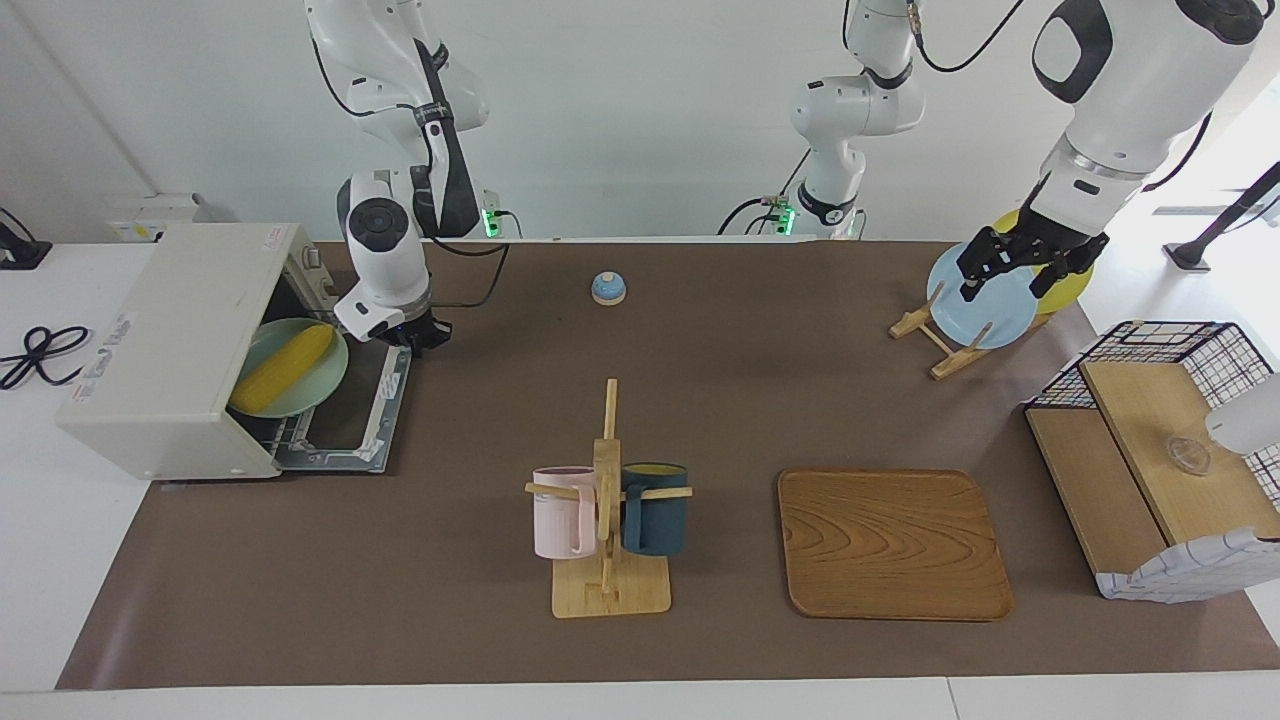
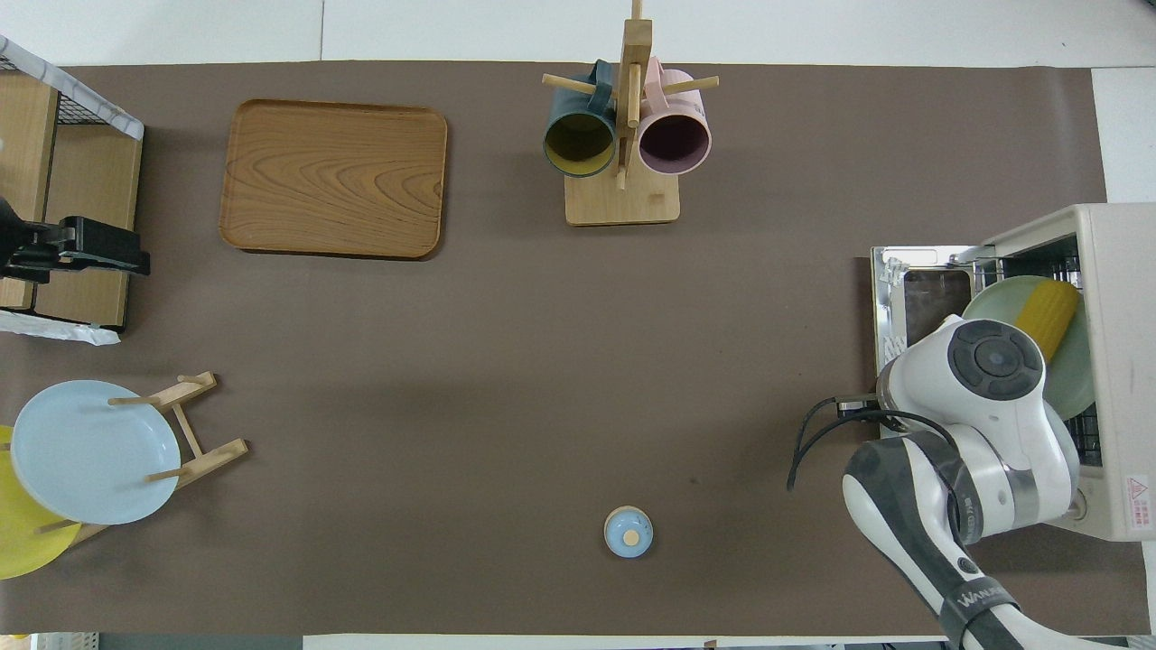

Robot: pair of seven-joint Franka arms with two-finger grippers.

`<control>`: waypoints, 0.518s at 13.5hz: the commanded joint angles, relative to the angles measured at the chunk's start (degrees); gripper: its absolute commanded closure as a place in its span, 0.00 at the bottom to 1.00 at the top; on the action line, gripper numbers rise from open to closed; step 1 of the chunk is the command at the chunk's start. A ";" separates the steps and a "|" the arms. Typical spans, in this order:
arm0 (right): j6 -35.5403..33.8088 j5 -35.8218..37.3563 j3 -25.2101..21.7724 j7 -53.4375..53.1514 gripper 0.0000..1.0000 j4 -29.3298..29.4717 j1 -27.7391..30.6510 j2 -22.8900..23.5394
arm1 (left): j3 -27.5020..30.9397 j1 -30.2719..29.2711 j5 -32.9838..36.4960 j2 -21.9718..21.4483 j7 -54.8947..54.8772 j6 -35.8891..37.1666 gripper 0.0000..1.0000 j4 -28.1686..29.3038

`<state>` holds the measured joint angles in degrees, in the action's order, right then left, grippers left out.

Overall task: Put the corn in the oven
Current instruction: 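Release the plate and withdraw the right gripper from the oven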

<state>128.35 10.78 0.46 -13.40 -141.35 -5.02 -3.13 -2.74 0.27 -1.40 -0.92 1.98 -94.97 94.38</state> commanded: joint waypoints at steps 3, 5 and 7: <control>-12.93 7.14 -0.20 4.41 1.00 9.22 1.41 -0.83 | -0.34 -0.71 0.87 -1.10 -0.31 -0.39 0.00 1.07; -18.29 7.85 -0.37 10.73 1.00 15.55 2.46 -0.22 | -0.34 -0.71 0.87 -1.10 -0.31 -0.39 0.00 1.07; -20.50 8.29 -0.46 18.71 1.00 18.99 6.14 -0.56 | -0.34 -0.71 0.87 -1.10 -0.31 -0.39 0.00 1.07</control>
<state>108.17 15.25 1.00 -2.78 -126.46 -3.84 -4.38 -2.72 0.26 -1.40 -0.92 1.98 -94.97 94.38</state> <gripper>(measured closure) 0.991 0.000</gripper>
